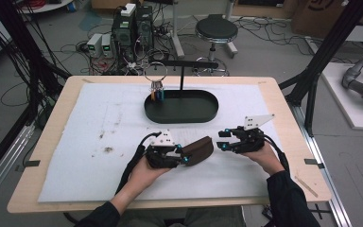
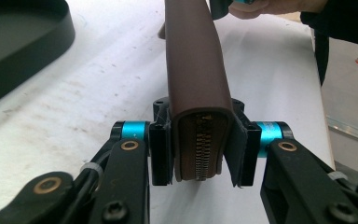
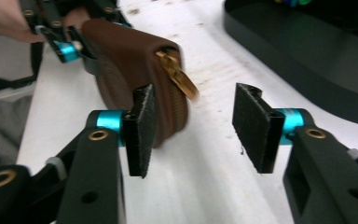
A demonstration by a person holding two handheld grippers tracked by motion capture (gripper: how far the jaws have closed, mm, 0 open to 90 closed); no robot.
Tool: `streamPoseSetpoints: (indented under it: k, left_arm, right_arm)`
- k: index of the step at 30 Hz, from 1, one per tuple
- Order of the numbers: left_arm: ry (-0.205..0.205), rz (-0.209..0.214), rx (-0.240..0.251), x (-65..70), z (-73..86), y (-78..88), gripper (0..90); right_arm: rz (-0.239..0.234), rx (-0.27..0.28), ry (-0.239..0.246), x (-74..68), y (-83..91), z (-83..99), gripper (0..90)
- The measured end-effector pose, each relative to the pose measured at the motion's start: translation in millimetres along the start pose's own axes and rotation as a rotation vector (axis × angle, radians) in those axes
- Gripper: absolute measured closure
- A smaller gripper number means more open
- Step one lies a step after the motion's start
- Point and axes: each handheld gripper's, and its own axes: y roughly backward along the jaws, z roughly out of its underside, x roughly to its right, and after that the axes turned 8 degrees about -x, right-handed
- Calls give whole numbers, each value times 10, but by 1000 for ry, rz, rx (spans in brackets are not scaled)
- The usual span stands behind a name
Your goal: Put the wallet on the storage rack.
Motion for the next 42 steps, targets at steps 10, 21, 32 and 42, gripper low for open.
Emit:
streamPoseSetpoints:
  k: [10, 21, 32, 42]
  left_arm:
    - [-45, -28, 55, -76, -167, 303, 663]
    - [-70, -102, 87, -280, -360, 599, 665]
    - [-58, -154, 74, -512, -475, 658, 665]
    - [-64, -213, 67, -754, -607, 623, 666]
  right_arm:
    - [147, 38, -111, 114, 122, 40, 376]
    - [269, 67, -194, 219, 238, 105, 340]
    - [310, 79, -221, 250, 283, 125, 340]
    - [324, 78, -224, 255, 287, 128, 341]
